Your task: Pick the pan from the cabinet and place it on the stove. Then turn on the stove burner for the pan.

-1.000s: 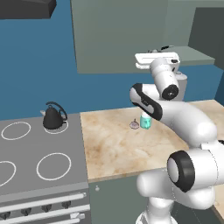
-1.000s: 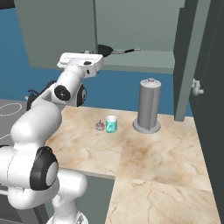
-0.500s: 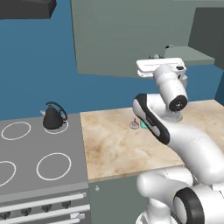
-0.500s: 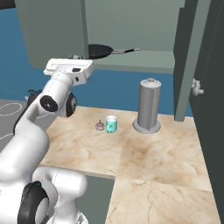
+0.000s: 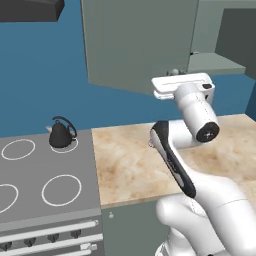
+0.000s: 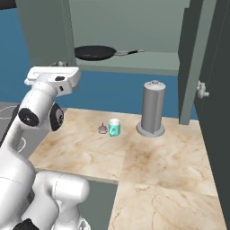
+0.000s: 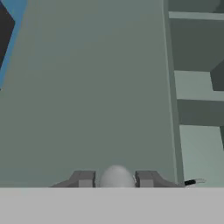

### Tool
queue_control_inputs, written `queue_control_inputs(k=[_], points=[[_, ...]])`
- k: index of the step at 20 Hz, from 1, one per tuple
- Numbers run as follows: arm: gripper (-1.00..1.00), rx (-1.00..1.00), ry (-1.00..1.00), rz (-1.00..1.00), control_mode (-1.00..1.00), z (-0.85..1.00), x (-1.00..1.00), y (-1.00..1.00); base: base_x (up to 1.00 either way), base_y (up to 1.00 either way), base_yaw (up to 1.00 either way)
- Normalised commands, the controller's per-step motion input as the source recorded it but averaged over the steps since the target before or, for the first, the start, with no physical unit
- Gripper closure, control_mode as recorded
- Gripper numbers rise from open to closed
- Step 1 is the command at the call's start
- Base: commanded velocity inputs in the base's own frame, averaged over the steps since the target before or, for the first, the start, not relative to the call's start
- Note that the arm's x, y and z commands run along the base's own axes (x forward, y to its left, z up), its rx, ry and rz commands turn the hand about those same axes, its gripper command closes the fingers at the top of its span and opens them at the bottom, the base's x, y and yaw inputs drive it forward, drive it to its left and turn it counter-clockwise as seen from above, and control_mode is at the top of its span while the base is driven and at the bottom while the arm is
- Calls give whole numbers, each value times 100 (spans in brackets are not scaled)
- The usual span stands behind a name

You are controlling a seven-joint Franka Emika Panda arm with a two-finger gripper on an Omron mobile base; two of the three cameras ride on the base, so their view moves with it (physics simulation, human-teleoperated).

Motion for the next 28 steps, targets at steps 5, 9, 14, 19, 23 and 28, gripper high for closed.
queue_control_inputs(k=[5, 9, 14, 19, 23, 28], points=[[-100, 0, -1, 0, -100, -9, -59, 20, 0, 0, 0], [-100, 13, -5, 11, -100, 3, -79, -30, 0, 0, 0], [-100, 22, -1, 20, -100, 17, -60, -53, 0, 0, 0], [-100, 25, 2, 28, -100, 13, -29, -54, 0, 0, 0], [-100, 26, 13, 32, -100, 6, -9, -45, 0, 0, 0], [-100, 28, 15, 35, -100, -5, 4, -40, 0, 0, 0]])
